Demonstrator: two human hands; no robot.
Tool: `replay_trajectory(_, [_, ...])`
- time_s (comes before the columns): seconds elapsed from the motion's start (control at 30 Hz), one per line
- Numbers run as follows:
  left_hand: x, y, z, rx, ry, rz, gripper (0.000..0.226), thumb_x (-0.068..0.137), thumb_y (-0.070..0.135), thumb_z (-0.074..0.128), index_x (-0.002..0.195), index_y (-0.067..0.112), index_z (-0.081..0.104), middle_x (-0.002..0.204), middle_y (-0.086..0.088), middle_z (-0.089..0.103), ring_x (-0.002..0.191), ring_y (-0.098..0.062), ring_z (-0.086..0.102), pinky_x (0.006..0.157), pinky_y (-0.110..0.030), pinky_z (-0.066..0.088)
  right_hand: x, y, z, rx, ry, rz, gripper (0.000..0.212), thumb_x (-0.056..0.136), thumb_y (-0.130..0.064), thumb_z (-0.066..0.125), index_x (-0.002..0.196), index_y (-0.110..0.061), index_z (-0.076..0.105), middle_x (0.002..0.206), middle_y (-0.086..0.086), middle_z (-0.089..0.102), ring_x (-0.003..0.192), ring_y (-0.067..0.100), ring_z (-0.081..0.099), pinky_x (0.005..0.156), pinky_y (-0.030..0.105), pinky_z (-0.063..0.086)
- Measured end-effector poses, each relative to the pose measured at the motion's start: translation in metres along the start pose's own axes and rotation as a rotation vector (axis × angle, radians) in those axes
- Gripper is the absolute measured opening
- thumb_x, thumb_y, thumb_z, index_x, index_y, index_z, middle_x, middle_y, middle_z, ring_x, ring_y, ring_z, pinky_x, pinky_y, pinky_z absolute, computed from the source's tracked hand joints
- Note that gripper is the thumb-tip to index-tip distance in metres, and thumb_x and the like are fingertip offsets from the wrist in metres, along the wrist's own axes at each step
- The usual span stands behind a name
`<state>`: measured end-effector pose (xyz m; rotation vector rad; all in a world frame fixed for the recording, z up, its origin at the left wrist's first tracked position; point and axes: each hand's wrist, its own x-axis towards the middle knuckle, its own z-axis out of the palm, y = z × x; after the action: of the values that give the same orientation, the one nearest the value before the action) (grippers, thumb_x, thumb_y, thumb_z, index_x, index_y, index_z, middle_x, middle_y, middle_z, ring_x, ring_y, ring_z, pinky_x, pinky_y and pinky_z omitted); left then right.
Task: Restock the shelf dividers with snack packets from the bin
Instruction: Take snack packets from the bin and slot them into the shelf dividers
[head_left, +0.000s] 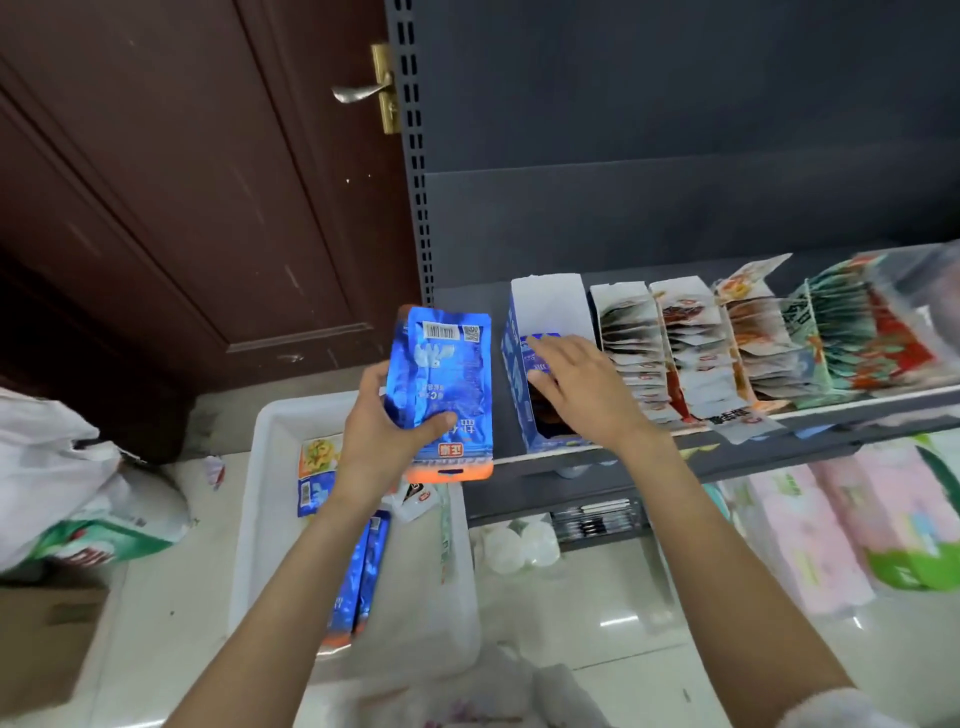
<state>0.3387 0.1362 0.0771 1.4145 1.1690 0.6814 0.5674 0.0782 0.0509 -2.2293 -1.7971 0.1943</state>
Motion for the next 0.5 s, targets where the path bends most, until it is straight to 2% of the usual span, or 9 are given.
replay_trajectory(0.07, [0.003,0.002,0.005,-0.016,0.019,-0.006,0.058,0.072,0.012,0.081,0.113,0.024,0.042,0.097,0.011,0.062,0.084,0.001,0.062,0.061,-0.016,0.054,-0.015,-0.015,-0.015,0.312,0.095,-0.020,0.042,0.099,-0.029,0.044,0.141,-0.021,0.041,0.141,0.000,0.046,0.131,0.020,0.038,0.110,0.035,0.030])
replay_trajectory(0.1, [0.005,0.003,0.008,-0.045,0.033,-0.020,0.057,0.072,0.012,0.081,0.113,0.024,0.042,0.098,0.011,0.062,0.083,0.001,0.062,0.058,-0.013,0.052,-0.024,-0.023,-0.021,0.391,0.151,-0.078,0.044,0.096,-0.024,0.047,0.140,-0.025,0.041,0.141,-0.002,0.045,0.131,0.017,0.037,0.110,0.037,0.032])
replay_trajectory(0.17, [0.010,0.006,0.014,-0.128,0.051,-0.047,0.058,0.071,0.014,0.081,0.114,0.022,0.044,0.103,0.006,0.063,0.088,-0.004,0.063,0.062,-0.014,0.052,-0.045,-0.038,-0.025,0.358,0.159,-0.230,0.063,0.083,-0.010,0.056,0.140,-0.031,0.037,0.148,-0.002,0.034,0.138,0.016,0.028,0.113,0.039,0.030])
replay_trajectory(0.23, [0.013,0.008,0.020,-0.188,0.039,-0.047,0.058,0.070,0.016,0.081,0.116,0.021,0.045,0.110,0.001,0.064,0.094,-0.009,0.064,0.069,-0.018,0.053,-0.057,-0.050,-0.018,0.208,0.096,-0.338,0.085,0.075,0.001,0.063,0.146,-0.033,0.028,0.155,-0.002,0.021,0.145,0.018,0.014,0.115,0.037,0.022])
replay_trajectory(0.27, [0.014,0.009,0.023,-0.203,0.018,-0.046,0.059,0.070,0.017,0.080,0.117,0.020,0.046,0.112,0.000,0.064,0.097,-0.011,0.064,0.073,-0.021,0.054,-0.058,-0.053,-0.013,0.147,0.112,-0.364,0.090,0.074,0.002,0.066,0.147,-0.030,0.025,0.156,-0.001,0.021,0.145,0.018,0.013,0.115,0.037,0.021])
replay_trajectory(0.3, [0.015,0.010,0.025,-0.213,-0.014,-0.050,0.059,0.069,0.019,0.080,0.117,0.020,0.047,0.114,-0.002,0.064,0.100,-0.014,0.065,0.078,-0.026,0.055,-0.058,-0.055,-0.008,0.121,0.161,-0.367,0.090,0.074,0.002,0.069,0.147,-0.027,0.025,0.154,0.001,0.028,0.144,0.018,0.019,0.115,0.037,0.024])
replay_trajectory(0.37, [0.016,0.013,0.032,-0.235,-0.067,-0.068,0.049,0.074,0.022,0.076,0.115,0.022,0.049,0.116,-0.005,0.064,0.103,-0.020,0.065,0.087,-0.037,0.054,-0.056,-0.054,-0.007,0.163,0.279,-0.369,0.079,0.072,0.003,0.071,0.142,-0.018,0.039,0.143,0.003,0.048,0.135,0.018,0.039,0.109,0.037,0.037])
replay_trajectory(0.43, [0.016,0.018,0.038,-0.314,-0.056,-0.132,0.028,0.087,0.031,0.065,0.110,0.022,0.052,0.113,-0.007,0.066,0.095,-0.021,0.067,0.085,-0.038,0.054,-0.054,-0.048,-0.011,0.167,0.367,-0.396,0.058,0.077,-0.002,0.069,0.131,-0.012,0.054,0.129,0.004,0.061,0.123,0.018,0.053,0.101,0.033,0.047])
replay_trajectory(0.5, [0.017,0.019,0.042,-0.370,-0.009,-0.191,0.029,0.094,0.040,0.052,0.111,0.017,0.053,0.107,-0.007,0.068,0.089,-0.020,0.068,0.081,-0.036,0.055,-0.055,-0.042,-0.013,0.113,0.420,-0.438,0.047,0.078,-0.003,0.070,0.123,-0.010,0.062,0.122,0.006,0.065,0.118,0.018,0.058,0.098,0.030,0.047])
